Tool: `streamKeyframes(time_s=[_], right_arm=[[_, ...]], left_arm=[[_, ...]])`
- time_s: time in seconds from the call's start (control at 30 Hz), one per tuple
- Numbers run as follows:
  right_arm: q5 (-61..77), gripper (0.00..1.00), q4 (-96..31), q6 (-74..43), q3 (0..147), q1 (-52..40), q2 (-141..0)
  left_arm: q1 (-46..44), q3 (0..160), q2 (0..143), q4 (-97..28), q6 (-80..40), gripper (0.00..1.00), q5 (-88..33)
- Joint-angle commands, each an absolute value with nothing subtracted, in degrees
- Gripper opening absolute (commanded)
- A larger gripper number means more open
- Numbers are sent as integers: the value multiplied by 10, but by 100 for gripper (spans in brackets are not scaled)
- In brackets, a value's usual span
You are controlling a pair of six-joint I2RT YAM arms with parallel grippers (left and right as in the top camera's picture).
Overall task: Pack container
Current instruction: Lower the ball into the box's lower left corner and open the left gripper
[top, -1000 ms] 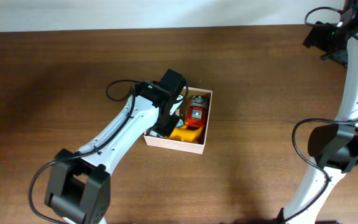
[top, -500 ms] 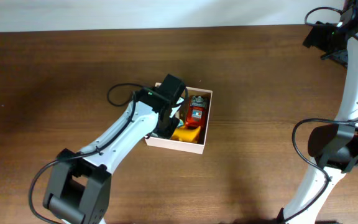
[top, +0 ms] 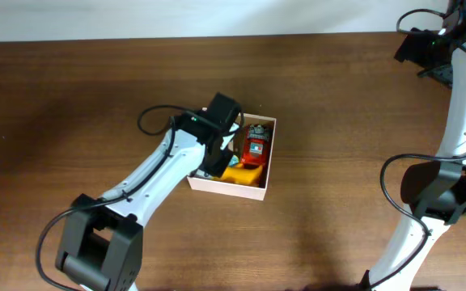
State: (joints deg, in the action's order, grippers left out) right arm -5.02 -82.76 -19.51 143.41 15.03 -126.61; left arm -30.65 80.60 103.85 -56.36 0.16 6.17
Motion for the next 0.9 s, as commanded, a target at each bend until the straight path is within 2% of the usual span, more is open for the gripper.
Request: streamKeyframes(time_s=[0.0, 0.3, 0.4, 0.5, 0.67, 0.87], right_arm=[[-51, 99, -827, -200, 1433, 150, -1267], [-51, 99, -827, -200, 1433, 150, -1267], [-51, 99, -827, -200, 1433, 150, -1267], [-51, 98, -827, -200, 1433, 150, -1267], [-51, 99, -827, -200, 1433, 150, -1267], [-51, 99, -827, -200, 1433, 150, -1267]], left_arm=[[-306, 853, 1051, -574, -6, 31, 48], [-306, 884, 1051, -581, -6, 32, 48], [-306, 893, 1051, -586, -6, 47, 48], [-300, 916, 1051, -600, -6, 57, 48], [-279, 977, 1051, -650, -6, 57, 53], [-232, 1007, 1051, -722, -9, 51, 72]])
